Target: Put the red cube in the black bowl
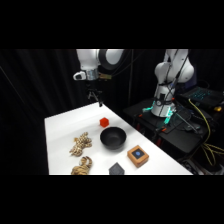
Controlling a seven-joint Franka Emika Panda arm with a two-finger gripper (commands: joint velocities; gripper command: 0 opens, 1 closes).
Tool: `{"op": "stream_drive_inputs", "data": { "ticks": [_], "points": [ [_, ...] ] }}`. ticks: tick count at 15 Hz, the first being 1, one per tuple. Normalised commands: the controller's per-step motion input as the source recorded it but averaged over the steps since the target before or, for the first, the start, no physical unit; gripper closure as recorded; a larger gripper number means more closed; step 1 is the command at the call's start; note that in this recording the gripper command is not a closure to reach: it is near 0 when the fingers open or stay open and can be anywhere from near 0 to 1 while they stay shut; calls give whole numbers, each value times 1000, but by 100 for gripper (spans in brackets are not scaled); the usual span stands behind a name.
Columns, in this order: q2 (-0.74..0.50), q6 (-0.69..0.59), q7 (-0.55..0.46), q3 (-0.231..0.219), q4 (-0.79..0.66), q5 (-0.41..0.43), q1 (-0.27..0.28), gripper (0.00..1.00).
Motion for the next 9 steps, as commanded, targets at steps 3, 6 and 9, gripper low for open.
{"op": "stream_drive_inputs", "data": {
  "ticks": [3,6,9],
  "points": [
    [102,347,-225,-6,-72,37,-62,0],
    [51,452,-94,-16,-148,24,-83,0],
    [-7,413,-70,-14,-200,50,-99,0]
  ]
}}
